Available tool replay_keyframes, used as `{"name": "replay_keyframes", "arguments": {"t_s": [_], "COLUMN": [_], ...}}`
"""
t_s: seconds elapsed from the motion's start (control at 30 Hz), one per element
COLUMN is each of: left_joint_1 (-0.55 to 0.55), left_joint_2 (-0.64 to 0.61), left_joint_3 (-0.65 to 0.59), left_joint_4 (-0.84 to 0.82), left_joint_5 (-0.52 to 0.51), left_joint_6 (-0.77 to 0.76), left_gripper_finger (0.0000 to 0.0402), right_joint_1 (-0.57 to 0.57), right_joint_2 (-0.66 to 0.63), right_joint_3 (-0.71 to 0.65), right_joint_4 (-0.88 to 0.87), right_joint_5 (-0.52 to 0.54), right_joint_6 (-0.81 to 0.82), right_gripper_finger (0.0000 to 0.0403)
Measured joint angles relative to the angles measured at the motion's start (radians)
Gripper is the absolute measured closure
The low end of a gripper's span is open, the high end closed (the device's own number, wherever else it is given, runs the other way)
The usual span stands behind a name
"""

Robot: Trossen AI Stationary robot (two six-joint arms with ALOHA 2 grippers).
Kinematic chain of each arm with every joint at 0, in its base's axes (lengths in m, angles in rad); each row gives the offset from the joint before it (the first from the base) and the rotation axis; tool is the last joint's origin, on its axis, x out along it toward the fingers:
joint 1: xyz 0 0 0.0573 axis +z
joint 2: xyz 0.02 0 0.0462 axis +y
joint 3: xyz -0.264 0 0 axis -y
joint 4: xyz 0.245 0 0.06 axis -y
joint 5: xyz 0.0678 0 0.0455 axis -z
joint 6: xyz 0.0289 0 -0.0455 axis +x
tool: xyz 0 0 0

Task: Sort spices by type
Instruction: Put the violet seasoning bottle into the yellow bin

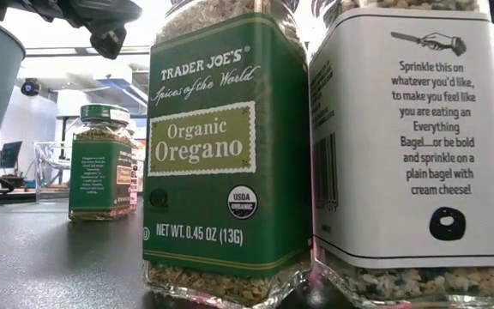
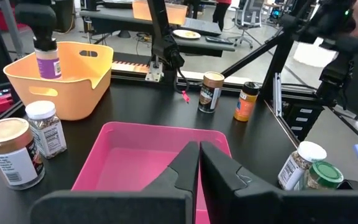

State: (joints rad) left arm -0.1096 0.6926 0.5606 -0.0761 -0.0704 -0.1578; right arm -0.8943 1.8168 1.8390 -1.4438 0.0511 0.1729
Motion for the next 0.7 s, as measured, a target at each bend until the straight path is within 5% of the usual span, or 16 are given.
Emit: {"name": "replay_keyframes", "arguments": {"t_s": [0.7], "left_joint_1": [0.000], "left_joint_2": [0.000], "left_joint_3": [0.000], "left_joint_4": [0.000], "left_joint_5": [0.000], "left_joint_6": [-0.008], "left_gripper_finger": [0.0402], "right_joint_1": [0.000], "right_joint_2": [-0.002], "right_joint_3": [-0.209], "right_joint_4": [0.185], "right_joint_5": [-0.006], "right_joint_6": [-0.016], "right_gripper_finger": [0.0191]}}
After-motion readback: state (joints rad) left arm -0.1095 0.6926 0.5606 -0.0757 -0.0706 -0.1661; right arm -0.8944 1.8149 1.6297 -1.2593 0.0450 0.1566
